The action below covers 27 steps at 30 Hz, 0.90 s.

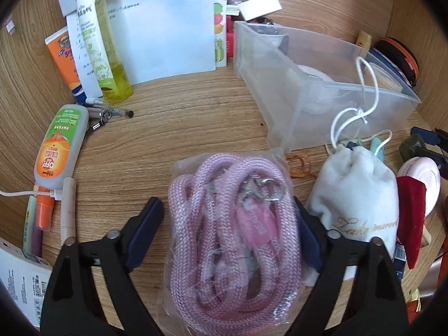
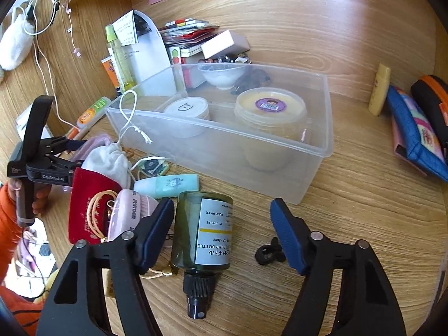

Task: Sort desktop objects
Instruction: 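Grasp the bagged pink rope with the left gripper while the right grasps the green bottle, then lift the pink rope and green bottle and carry both over the clear box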

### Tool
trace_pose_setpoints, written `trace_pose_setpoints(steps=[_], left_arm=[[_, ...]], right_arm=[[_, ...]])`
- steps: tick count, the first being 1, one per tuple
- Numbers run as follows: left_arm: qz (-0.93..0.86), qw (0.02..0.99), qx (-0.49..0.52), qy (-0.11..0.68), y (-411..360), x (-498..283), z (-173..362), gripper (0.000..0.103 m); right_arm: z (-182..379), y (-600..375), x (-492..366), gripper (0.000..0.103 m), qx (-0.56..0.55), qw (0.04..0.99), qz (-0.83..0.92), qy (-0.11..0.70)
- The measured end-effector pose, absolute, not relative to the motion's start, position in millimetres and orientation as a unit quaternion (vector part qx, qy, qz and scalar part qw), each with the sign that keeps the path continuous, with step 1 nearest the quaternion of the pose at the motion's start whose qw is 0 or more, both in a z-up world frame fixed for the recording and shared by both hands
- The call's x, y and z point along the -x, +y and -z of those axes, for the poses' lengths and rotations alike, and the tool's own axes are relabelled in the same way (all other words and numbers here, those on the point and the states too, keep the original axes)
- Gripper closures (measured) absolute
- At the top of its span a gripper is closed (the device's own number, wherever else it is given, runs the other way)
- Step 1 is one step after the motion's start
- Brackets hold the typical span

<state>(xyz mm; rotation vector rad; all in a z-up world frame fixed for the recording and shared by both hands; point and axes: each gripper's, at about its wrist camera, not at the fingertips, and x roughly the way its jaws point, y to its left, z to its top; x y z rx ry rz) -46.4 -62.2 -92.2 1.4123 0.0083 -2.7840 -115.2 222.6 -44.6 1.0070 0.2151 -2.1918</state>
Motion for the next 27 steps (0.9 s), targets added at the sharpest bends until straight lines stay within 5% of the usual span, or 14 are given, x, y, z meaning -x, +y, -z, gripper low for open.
trace_pose_setpoints(steps=[2,8,16,27], left_arm=[[0.894,0.004,-0.449,-0.002,-60.0,43.5,91.3,0.026],[0.898,0.004,-0.441,0.000,-64.7,36.9,88.8,0.038],[0.907,0.024,-0.420,0.000,-67.3,34.7,83.8,0.048],[0.927,0.031,-0.372,0.033,-74.4,19.9,65.9,0.049]], right_arm=[[48.1,218.1,118.6,0.052,-0.405,0.352,0.838,0.099],[59.3,204.7,117.0,0.063,-0.419,0.348,0.827,0.141],[47.5,215.2,116.7,0.064,-0.396,0.346,0.844,0.109],[19.5,228.3,119.0,0.065,-0.369,0.348,0.859,0.061]])
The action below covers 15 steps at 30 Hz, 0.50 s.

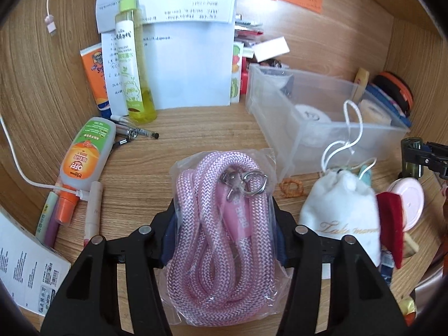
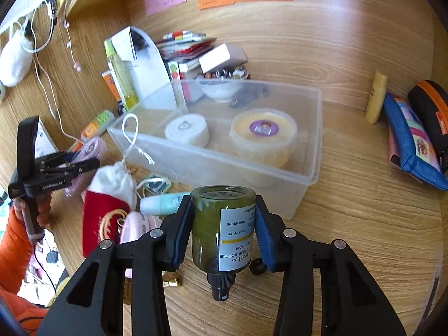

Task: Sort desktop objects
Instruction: 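Lift the pink rope and green bottle and carry both over the clear box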

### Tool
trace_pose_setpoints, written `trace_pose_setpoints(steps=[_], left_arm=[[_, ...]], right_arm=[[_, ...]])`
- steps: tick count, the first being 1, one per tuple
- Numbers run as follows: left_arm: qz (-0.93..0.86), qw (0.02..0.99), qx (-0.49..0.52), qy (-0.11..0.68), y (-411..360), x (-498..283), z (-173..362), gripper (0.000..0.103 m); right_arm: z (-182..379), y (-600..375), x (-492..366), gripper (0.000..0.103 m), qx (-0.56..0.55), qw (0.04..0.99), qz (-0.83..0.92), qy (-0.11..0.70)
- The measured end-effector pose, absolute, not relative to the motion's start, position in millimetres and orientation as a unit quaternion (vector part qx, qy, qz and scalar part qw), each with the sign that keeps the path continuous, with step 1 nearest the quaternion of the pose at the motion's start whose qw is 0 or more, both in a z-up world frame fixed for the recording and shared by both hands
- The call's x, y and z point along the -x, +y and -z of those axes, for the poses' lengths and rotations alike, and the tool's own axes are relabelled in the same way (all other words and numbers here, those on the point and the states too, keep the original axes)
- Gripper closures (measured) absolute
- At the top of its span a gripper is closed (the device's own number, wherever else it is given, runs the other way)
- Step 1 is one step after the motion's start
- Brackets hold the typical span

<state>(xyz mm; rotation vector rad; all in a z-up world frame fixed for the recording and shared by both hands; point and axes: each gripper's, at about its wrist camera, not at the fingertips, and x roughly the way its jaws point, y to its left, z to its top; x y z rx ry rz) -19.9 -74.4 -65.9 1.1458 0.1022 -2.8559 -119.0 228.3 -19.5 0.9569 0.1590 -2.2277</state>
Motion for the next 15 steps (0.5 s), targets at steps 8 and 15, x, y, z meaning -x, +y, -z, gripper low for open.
trace_pose_setpoints(steps=[8,15], left_arm=[[0.941,0.014,-0.336,0.033,-54.8,12.2,42.8,0.049],[0.948,-0.003,-0.314,0.041,-45.1,17.7,26.0,0.049]], right_arm=[[-2.0,224.8,118.9,0.065,-0.337,0.356,0.871,0.043],[-30.6,217.9,123.3,0.065,-0.304,0.366,0.879,0.034]])
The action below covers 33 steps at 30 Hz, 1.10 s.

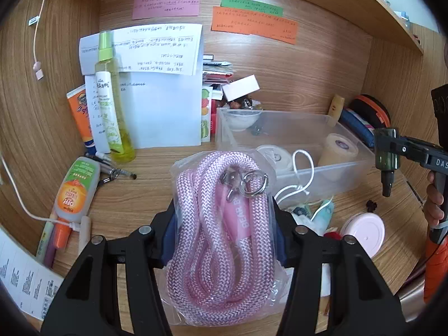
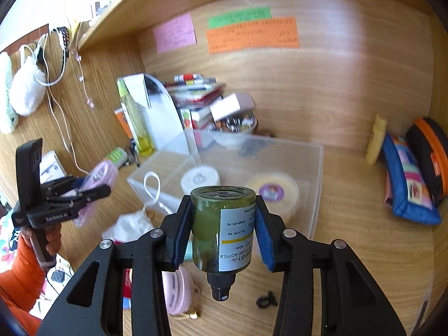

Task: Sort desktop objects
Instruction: 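Lift the pink rope and green bottle and carry both over the clear box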

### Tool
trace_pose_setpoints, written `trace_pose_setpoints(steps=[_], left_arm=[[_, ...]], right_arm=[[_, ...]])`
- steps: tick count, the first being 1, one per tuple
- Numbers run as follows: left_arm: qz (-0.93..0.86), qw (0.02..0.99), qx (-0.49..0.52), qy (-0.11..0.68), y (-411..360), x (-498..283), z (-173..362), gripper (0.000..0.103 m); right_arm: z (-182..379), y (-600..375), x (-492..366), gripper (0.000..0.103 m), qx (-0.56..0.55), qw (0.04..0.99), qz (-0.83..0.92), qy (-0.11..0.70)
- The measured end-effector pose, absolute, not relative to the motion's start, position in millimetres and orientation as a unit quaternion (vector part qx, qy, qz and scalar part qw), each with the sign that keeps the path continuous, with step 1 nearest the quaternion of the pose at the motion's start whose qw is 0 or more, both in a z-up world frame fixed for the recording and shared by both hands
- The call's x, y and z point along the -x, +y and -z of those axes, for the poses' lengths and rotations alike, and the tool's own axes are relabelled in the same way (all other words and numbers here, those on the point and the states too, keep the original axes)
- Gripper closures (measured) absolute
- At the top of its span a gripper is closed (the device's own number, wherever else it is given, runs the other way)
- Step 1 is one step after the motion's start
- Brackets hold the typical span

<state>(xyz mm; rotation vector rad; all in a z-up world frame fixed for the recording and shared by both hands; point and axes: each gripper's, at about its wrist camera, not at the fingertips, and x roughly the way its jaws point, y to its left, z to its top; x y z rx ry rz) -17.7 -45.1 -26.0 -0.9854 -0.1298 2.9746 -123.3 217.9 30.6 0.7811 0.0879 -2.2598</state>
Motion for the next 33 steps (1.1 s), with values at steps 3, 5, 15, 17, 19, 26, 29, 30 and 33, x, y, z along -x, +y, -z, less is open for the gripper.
trace_pose_setpoints(steps=[3,5,15,17,19,26,29,30,33], left_arm=[[-0.950,0.009,0.309,-0.048,-42.1,22.2,21.9,0.049],[-0.952,0.014,0.303,-0.048,-40.4,25.8,16.7,0.049],[-0.963,0.022,0.265,-0.040,-32.0,56.8,-19.8,0.049],[-0.962,0.026,0.268,-0.047,-31.6,68.5,-23.6,0.049],[-0.961,0.031,0.270,-0.056,-30.4,78.8,-24.4,0.049],[-0.958,0.040,0.275,-0.071,-19.4,109.0,-17.6,0.049],[-0.962,0.020,0.266,-0.067,-13.9,117.2,-12.5,0.049],[-0.962,0.017,0.266,-0.066,-12.7,120.3,-9.4,0.049],[-0.960,0.010,0.277,-0.049,-4.7,129.1,1.7,0.049]], right_arm=[[-39.8,213.8,129.0,0.065,-0.298,0.366,0.881,0.030],[-43.9,210.5,132.4,0.065,-0.294,0.366,0.882,0.031],[-57.9,186.9,151.5,0.065,-0.287,0.369,0.884,0.027],[-60.2,180.5,155.8,0.065,-0.286,0.368,0.884,0.026],[-61.9,176.2,160.3,0.065,-0.285,0.366,0.886,0.021],[-55.5,163.5,173.0,0.065,-0.287,0.342,0.895,0.003],[-48.8,159.2,176.2,0.065,-0.287,0.332,0.899,0.005],[-46.3,158.1,178.0,0.065,-0.290,0.331,0.898,0.005],[-35.6,155.3,183.6,0.064,-0.301,0.329,0.895,0.013]])
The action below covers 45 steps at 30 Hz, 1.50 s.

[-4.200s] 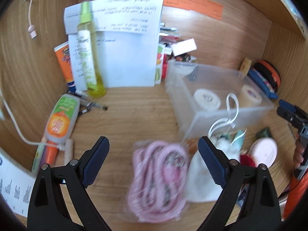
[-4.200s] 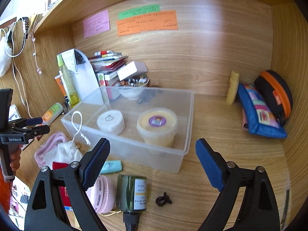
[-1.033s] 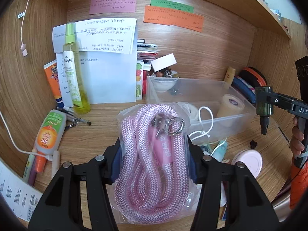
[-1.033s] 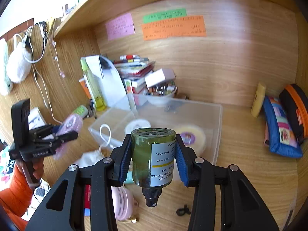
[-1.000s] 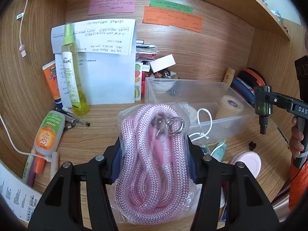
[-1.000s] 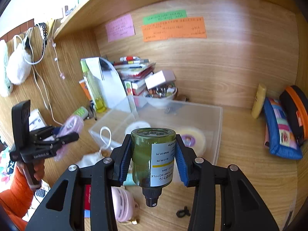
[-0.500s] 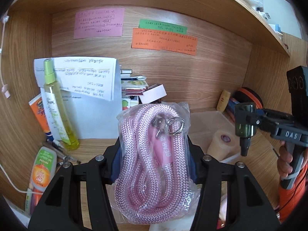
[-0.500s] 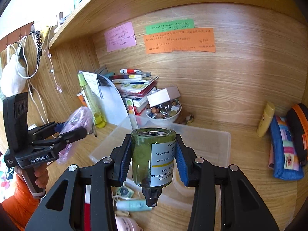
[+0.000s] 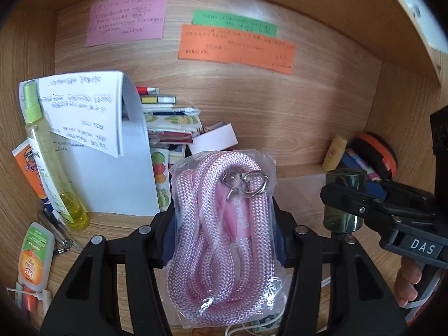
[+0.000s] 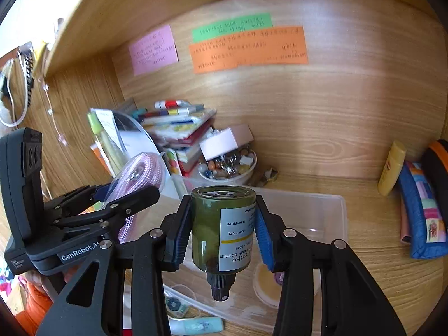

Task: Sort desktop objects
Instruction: 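Lift the pink rope and green bottle and carry both over the clear box, then release the pink rope and green bottle into the clear box with both grippers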

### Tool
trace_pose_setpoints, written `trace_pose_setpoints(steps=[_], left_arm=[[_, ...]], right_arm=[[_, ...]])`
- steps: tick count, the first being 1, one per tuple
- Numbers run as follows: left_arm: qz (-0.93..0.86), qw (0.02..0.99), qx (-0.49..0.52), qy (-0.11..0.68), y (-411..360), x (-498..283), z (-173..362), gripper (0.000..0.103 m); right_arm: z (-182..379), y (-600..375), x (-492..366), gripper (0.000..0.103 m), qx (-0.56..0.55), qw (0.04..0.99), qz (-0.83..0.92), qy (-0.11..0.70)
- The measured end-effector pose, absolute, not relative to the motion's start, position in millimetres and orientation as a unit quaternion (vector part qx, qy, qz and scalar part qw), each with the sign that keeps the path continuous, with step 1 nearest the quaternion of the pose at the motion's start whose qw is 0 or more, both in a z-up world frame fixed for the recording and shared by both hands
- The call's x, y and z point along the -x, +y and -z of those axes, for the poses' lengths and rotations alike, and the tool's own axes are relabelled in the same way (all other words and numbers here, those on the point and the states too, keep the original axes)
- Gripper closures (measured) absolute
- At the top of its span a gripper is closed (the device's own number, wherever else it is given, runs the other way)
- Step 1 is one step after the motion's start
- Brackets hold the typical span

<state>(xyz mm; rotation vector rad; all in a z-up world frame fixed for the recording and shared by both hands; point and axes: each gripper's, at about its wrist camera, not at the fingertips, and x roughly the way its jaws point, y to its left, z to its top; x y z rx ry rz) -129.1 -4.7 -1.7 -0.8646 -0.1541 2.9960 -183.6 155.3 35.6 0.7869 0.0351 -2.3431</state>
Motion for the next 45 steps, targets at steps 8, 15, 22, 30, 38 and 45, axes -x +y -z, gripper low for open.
trace_pose_setpoints(steps=[8,15,22,30,38,45], left_arm=[[-0.956,-0.007,0.293,-0.007,11.2,137.1,20.5,0.048],[-0.957,-0.022,0.285,0.043,25.8,133.2,27.5,0.048],[-0.949,-0.023,0.308,0.069,29.1,140.0,37.3,0.046],[-0.943,-0.018,0.323,0.076,32.0,141.4,43.4,0.042],[-0.947,-0.005,0.312,0.075,33.6,134.1,37.7,0.031],[-0.953,-0.005,0.291,0.077,35.5,125.8,29.8,0.026]], right_arm=[[-15.6,144.7,188.3,0.065,-0.313,0.303,0.899,0.049],[-7.9,140.8,188.7,0.065,-0.319,0.290,0.899,0.075],[-4.8,139.2,189.3,0.065,-0.334,0.300,0.890,0.083],[-3.6,139.8,190.4,0.065,-0.338,0.299,0.888,0.083],[-7.5,138.7,184.0,0.047,-0.320,0.293,0.896,0.095],[-10.2,142.6,181.6,0.034,-0.313,0.287,0.902,0.085]])
